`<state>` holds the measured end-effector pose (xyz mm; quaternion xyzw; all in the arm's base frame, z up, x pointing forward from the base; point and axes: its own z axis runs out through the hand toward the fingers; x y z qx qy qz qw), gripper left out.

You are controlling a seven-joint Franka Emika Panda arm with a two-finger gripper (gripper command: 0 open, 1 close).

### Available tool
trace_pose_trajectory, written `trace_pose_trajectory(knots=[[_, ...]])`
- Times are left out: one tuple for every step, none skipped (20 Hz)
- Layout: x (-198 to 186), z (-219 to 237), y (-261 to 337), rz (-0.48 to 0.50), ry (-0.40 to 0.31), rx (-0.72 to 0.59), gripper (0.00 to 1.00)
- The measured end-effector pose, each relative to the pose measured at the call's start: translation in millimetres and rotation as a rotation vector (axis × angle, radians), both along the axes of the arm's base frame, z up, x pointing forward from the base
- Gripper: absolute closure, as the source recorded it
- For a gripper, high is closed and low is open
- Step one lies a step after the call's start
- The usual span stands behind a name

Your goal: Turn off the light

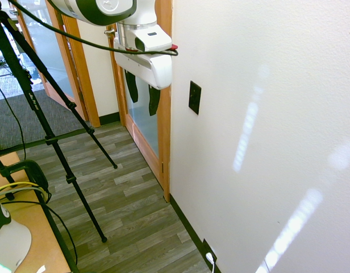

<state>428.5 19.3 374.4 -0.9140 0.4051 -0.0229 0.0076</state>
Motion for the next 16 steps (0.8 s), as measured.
trace_pose_trajectory(knots=[[0.2,-0.2,0.0,0.0,0.0,0.0,0.0],[0.6,-0.5,0.1,-0.001,-0.002,0.0,0.0],[2.2,-0.8,1.2,-0.006,-0.013,-0.001,0.0],[5.0,-2.2,4.6,-0.016,-0.031,-0.002,0.0],[9.5,-5.6,10.2,-0.03,-0.054,-0.004,0.0],[15.1,-11.7,17.9,-0.044,-0.077,-0.006,0.0],[22.2,-19.8,27.2,-0.057,-0.102,-0.009,0.0],[31.5,-29.0,36.7,-0.07,-0.137,-0.013,0.0],[40.8,-37.2,43.9,-0.08,-0.169,-0.006,0.0],[50.8,-45.0,49.5,-0.09,-0.194,0.005,0.0],[61.7,-52.1,53.8,-0.102,-0.221,0.014,0.0],[71.9,-58.9,56.5,-0.114,-0.241,0.02,0.0],[82.5,-65.5,58.0,-0.125,-0.262,0.022,0.0],[92.1,-71.0,58.7,-0.139,-0.29,0.021,0.0],[99.5,-75.4,59.3,-0.154,-0.316,0.021,0.0],[105.9,-77.2,58.9,-0.167,-0.347,0.018,0.0]])
